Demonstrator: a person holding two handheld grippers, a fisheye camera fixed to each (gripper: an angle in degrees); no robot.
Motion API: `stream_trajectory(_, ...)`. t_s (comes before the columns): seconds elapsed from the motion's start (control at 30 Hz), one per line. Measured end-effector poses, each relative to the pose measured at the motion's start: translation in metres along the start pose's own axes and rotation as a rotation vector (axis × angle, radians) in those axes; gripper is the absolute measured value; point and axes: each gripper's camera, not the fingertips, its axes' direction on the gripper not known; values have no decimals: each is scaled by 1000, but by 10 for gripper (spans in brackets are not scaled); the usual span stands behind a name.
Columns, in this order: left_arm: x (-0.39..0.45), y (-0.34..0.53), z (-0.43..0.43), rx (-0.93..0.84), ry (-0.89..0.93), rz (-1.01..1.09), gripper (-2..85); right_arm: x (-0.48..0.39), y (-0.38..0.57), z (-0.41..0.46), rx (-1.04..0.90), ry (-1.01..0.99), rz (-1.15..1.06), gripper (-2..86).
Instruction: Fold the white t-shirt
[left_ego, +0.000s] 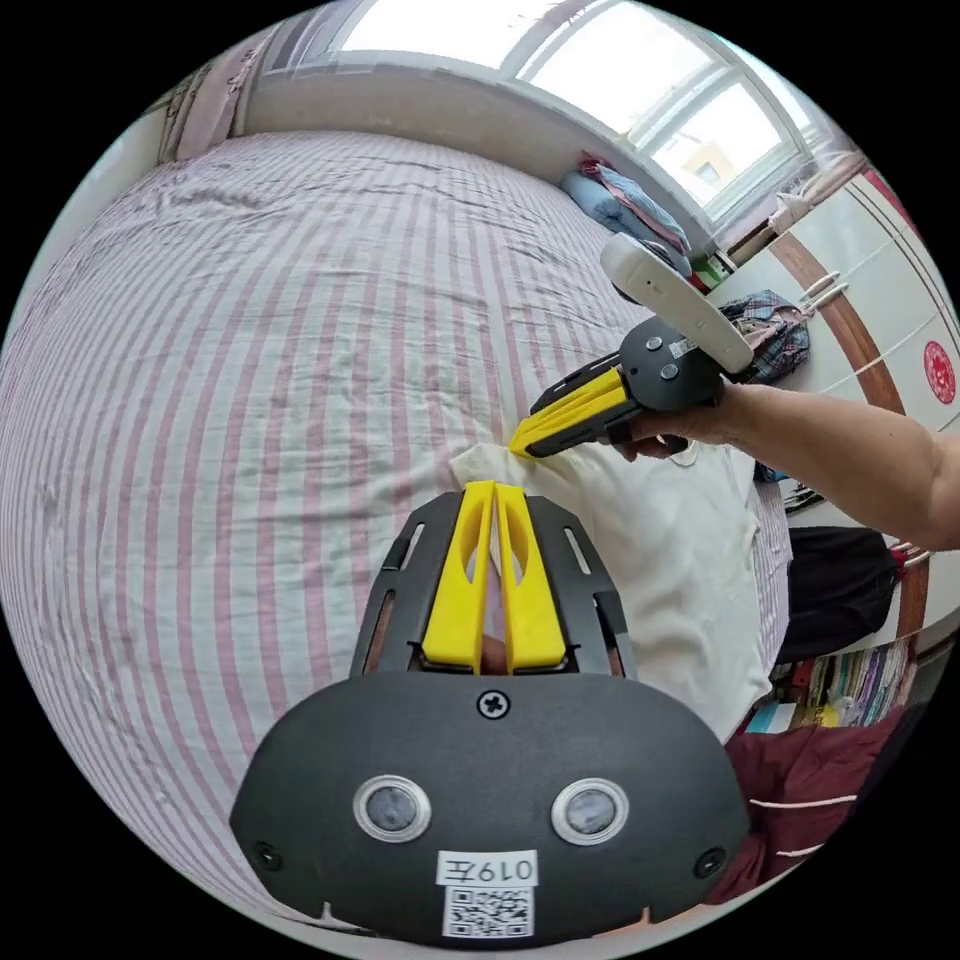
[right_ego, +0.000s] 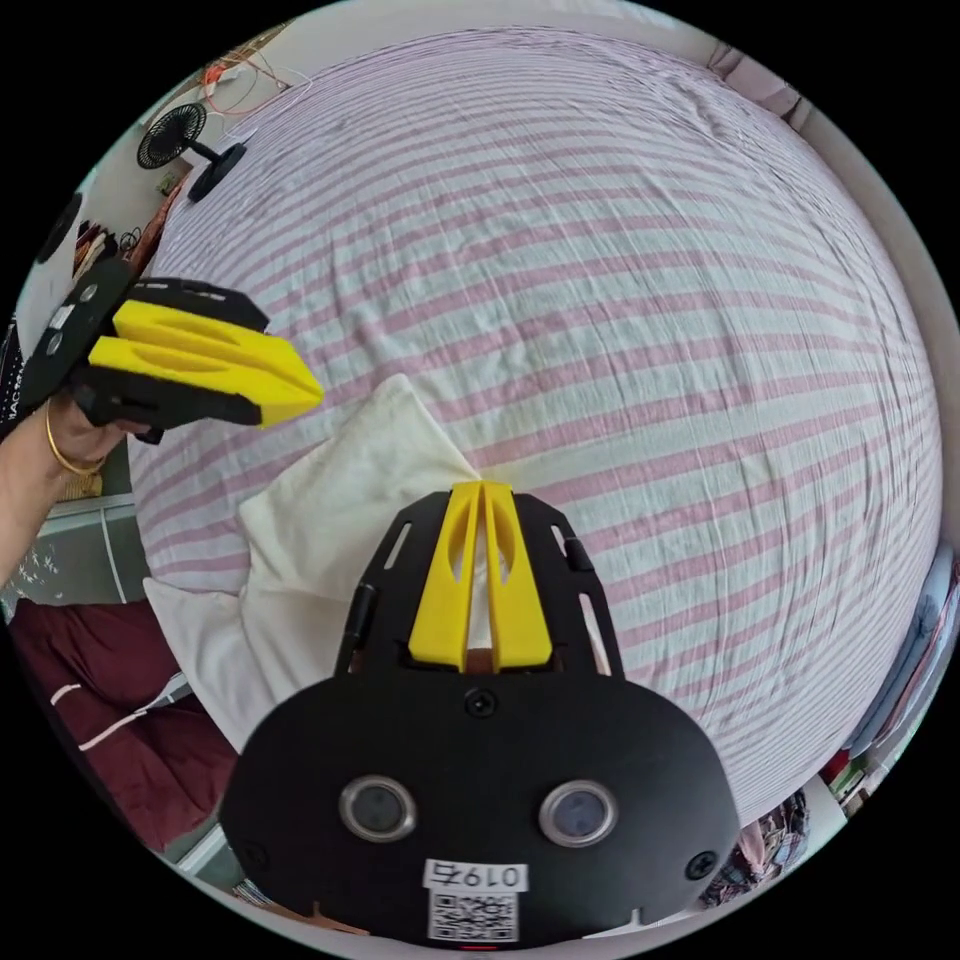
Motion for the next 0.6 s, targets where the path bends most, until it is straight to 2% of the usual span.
stream_trajectory(0.07, 0, -25, -1, -9, 45, 88, 96, 5, 7, 5, 28, -28, 25, -9)
stream_trajectory(0.13, -2, -60, 3, -112, 130, 231, 113, 7, 13, 9, 57, -40, 25, -10)
stream_trajectory(0.2, -4, -83, 7, -204, 138, 325, 114, 8, 19, 13, 73, -50, 28, -10)
stream_trajectory(0.37, 5, -135, 16, -373, 196, 526, 90, 10, 40, 13, 220, -136, 45, -9)
stream_trajectory(0.43, 13, -153, 25, -514, 249, 592, 72, 10, 48, 15, 238, -137, 62, -9)
stream_trajectory(0.6, 24, -182, 24, -672, 343, 628, 27, -10, 77, 17, 390, -283, 69, 5)
